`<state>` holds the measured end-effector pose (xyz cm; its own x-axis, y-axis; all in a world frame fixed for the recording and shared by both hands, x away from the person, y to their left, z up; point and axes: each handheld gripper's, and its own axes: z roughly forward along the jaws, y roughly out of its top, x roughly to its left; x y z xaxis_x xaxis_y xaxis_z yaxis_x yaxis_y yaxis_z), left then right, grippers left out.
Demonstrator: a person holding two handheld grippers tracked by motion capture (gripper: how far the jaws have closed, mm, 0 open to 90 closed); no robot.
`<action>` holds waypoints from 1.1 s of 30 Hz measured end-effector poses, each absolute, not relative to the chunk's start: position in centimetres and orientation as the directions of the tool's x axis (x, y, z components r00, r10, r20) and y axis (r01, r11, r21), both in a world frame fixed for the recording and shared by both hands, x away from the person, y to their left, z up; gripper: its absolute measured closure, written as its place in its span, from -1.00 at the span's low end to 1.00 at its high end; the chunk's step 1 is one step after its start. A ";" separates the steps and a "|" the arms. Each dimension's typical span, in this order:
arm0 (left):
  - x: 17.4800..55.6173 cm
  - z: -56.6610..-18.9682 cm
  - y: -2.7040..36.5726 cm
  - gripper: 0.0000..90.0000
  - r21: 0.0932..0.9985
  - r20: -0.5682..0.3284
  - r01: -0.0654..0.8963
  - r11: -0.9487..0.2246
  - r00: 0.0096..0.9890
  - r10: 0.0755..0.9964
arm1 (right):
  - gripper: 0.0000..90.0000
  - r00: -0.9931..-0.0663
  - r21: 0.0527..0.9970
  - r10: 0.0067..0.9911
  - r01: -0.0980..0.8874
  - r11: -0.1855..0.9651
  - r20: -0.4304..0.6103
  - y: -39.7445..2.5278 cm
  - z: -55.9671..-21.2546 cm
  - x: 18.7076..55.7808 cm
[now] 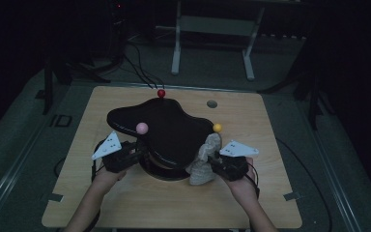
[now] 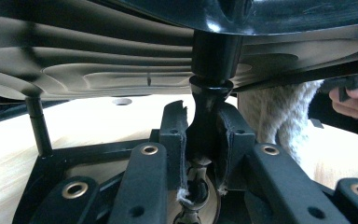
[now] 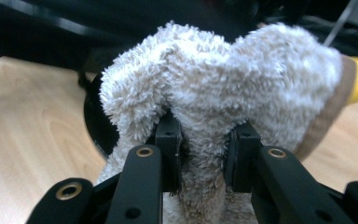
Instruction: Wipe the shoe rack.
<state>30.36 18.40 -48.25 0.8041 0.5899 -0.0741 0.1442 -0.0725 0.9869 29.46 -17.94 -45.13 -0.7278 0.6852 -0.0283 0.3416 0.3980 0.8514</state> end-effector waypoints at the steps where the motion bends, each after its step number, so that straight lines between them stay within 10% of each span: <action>1: 30.4 -48.2 18.4 0.67 0.987 -0.071 0.143 -0.076 0.804 0.590 | 0.58 -0.730 0.850 0.683 0.344 0.399 -0.025 -18.0 -45.0 29.3; 33: 30.2 -48.2 18.5 0.66 0.987 -0.066 0.143 -0.077 0.788 0.612 | 0.58 -0.906 0.912 0.417 0.103 0.396 -0.079 -12.8 -40.3 21.1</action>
